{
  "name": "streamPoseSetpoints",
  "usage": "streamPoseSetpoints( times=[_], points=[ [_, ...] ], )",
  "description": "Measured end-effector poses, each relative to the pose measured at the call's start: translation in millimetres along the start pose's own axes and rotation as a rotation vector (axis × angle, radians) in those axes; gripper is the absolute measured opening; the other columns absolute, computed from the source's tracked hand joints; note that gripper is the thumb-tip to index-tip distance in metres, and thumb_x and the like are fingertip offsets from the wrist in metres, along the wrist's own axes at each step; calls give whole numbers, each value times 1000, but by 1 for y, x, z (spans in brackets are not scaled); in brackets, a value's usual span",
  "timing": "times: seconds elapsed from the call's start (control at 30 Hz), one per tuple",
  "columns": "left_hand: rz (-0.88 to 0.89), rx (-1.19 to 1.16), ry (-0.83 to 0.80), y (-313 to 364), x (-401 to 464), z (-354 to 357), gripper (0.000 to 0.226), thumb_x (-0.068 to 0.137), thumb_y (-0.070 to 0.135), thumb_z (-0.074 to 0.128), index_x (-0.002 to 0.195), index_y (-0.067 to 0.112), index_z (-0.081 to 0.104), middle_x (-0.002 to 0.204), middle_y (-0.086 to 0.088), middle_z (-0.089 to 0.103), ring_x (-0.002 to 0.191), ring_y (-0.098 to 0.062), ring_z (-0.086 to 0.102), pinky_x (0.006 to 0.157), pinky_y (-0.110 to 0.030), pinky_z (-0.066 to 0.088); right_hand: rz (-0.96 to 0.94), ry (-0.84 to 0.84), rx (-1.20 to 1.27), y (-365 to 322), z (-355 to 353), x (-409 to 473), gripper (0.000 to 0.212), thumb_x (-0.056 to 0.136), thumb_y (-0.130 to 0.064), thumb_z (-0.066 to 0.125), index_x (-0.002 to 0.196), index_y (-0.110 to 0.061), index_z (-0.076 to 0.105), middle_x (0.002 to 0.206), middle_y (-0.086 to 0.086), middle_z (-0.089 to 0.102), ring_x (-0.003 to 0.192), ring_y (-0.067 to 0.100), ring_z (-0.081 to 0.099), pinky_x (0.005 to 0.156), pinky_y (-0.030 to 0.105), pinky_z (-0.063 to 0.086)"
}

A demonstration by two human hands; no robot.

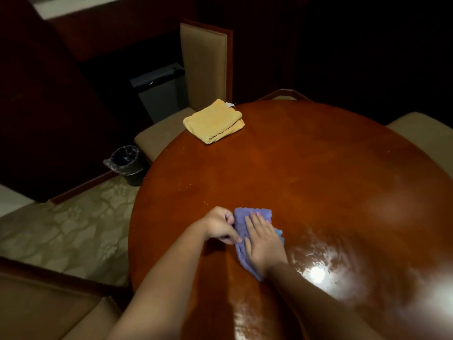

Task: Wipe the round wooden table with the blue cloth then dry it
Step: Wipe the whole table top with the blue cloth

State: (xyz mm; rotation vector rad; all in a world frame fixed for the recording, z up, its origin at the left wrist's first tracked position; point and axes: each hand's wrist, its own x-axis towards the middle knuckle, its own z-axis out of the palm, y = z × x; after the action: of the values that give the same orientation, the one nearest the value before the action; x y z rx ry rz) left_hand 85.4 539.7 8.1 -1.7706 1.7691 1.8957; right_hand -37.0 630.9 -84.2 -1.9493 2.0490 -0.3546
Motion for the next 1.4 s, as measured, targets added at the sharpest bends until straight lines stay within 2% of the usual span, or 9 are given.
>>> streamPoseSetpoints(
  times=[0.33, 0.47, 0.57, 0.73, 0.83, 1.03, 1.17, 1.3, 1.4],
  points=[
    [-107, -117, 310, -12, 14, -30, 53, 70, -22, 67, 62, 16, 31, 59, -7, 43, 58, -21, 56, 41, -26, 52, 411, 137, 51, -39, 13, 16, 62, 95, -40, 23, 133, -3, 55, 136, 23, 52, 127, 40, 49, 105, 45, 25],
    [-56, -109, 480, -19, 29, -55, 53, 63, -18, 71, 57, 17, 31, 52, -4, 39, 36, -11, 45, 53, -34, 56, 470, 173, 54, -63, 23, 47, 61, 87, -39, 32, 133, -7, 56, 136, 26, 51, 127, 41, 47, 106, 45, 22],
    [-1, -86, 522, -26, 37, -81, 45, 45, -1, 72, 54, 19, 32, 51, -4, 43, 49, -14, 48, 66, -48, 57, 494, 172, 67, -87, 29, 71, 63, 85, -43, 33, 132, -10, 57, 137, 26, 49, 129, 41, 46, 106, 45, 20],
    [-51, 38, 557, -52, 56, -133, 40, 39, 10, 71, 54, 17, 34, 55, -8, 51, 58, -18, 52, 66, -51, 56, 292, 132, -21, -108, 45, 113, 64, 84, -53, 33, 133, -21, 58, 139, 22, 50, 130, 40, 45, 110, 45, 14],
    [-159, 154, 490, -50, 51, -146, 44, 58, -3, 74, 58, 16, 35, 54, -8, 50, 55, -21, 57, 64, -44, 57, 128, 117, -103, -108, 51, 128, 61, 85, -52, 33, 134, -23, 56, 140, 18, 50, 131, 37, 45, 111, 43, 14],
    [-405, 328, 129, -40, 37, -130, 29, 78, -11, 68, 75, 5, 44, 41, -9, 55, 35, -11, 55, 42, -22, 48, -199, 65, -131, -81, 43, 111, 54, 90, -46, 33, 130, -22, 61, 137, 12, 54, 127, 30, 51, 99, 48, 46],
    [-506, 332, -93, -36, 16, -105, 27, 87, 1, 65, 72, 5, 43, 39, -4, 56, 56, -11, 55, 49, -19, 47, -336, 31, -171, -62, 37, 75, 52, 91, -45, 35, 131, -22, 60, 140, 10, 52, 129, 28, 50, 109, 41, 32],
    [-338, 245, 40, -37, 3, -66, 37, 81, -11, 67, 63, 10, 42, 32, 1, 50, 38, -10, 56, 40, -19, 49, -300, -34, -154, -50, 27, 35, 57, 101, -46, 19, 131, -19, 60, 139, 10, 53, 129, 28, 50, 108, 39, 23],
    [-259, 264, 163, -48, -6, -31, 36, 76, -10, 71, 60, 12, 47, 47, -4, 55, 49, -14, 56, 57, -29, 57, -237, -83, -136, -40, 18, 8, 68, 101, -49, 8, 130, -16, 60, 136, 8, 56, 127, 26, 52, 111, 36, 15]
  ],
)
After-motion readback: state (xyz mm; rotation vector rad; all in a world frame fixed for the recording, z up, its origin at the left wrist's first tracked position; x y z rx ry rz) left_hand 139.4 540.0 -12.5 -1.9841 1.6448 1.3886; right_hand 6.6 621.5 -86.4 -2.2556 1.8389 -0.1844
